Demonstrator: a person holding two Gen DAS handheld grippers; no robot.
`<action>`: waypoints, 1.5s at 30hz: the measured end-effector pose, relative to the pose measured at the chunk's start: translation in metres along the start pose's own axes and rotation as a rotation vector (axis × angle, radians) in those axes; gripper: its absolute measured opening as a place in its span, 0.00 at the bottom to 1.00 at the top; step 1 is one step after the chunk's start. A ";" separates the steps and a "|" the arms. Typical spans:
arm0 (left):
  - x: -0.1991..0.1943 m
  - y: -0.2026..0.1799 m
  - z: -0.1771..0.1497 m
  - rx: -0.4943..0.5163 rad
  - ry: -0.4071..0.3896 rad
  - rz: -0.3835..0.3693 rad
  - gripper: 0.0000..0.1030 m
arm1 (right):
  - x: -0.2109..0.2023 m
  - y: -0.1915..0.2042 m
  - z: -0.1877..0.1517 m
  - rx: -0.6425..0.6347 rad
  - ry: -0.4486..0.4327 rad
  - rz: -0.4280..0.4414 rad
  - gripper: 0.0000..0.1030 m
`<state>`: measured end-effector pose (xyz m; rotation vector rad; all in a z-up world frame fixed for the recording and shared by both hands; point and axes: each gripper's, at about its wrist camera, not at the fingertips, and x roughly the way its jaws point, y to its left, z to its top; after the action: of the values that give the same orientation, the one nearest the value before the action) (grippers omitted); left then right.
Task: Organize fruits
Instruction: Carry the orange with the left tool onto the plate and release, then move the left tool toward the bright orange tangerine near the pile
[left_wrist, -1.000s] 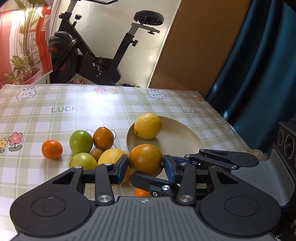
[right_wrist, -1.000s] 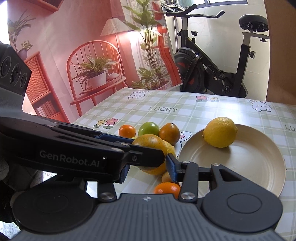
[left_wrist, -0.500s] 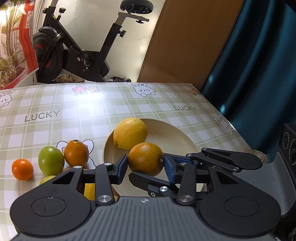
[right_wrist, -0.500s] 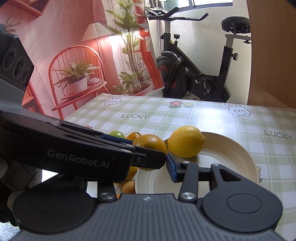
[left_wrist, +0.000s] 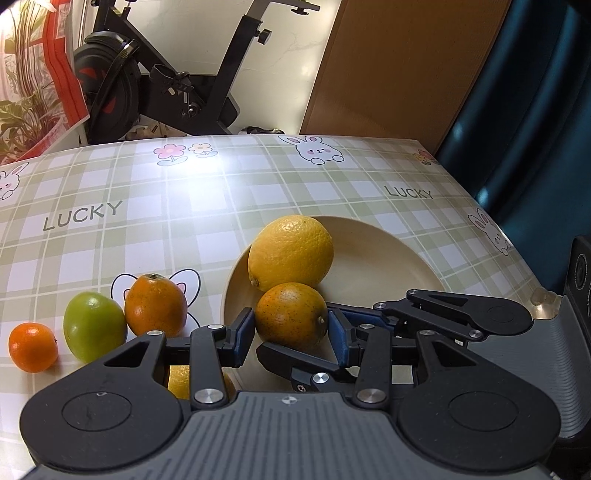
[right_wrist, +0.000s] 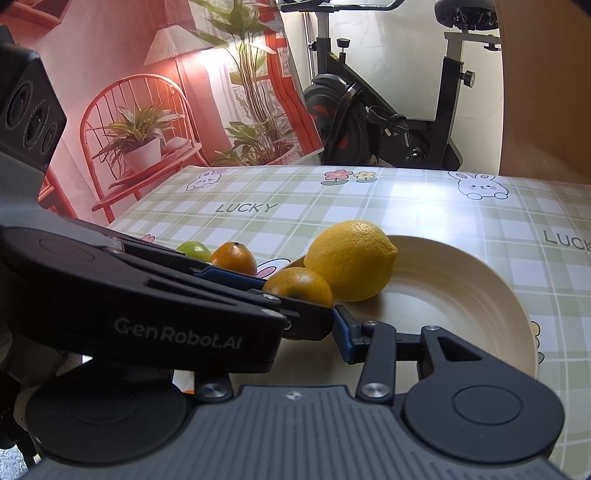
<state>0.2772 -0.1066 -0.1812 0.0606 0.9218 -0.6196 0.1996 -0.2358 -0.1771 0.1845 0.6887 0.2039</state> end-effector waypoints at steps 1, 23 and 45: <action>0.001 0.002 0.000 -0.003 0.002 0.005 0.45 | 0.002 -0.001 0.000 -0.002 0.004 0.004 0.44; -0.012 0.004 0.001 -0.027 -0.039 0.027 0.54 | 0.016 0.009 0.007 -0.017 0.048 -0.028 0.45; -0.104 0.046 -0.044 -0.049 -0.158 0.099 0.54 | -0.052 0.040 -0.027 0.034 -0.048 -0.022 0.45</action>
<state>0.2232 -0.0057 -0.1388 0.0132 0.7756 -0.5019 0.1384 -0.2070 -0.1564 0.2140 0.6470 0.1665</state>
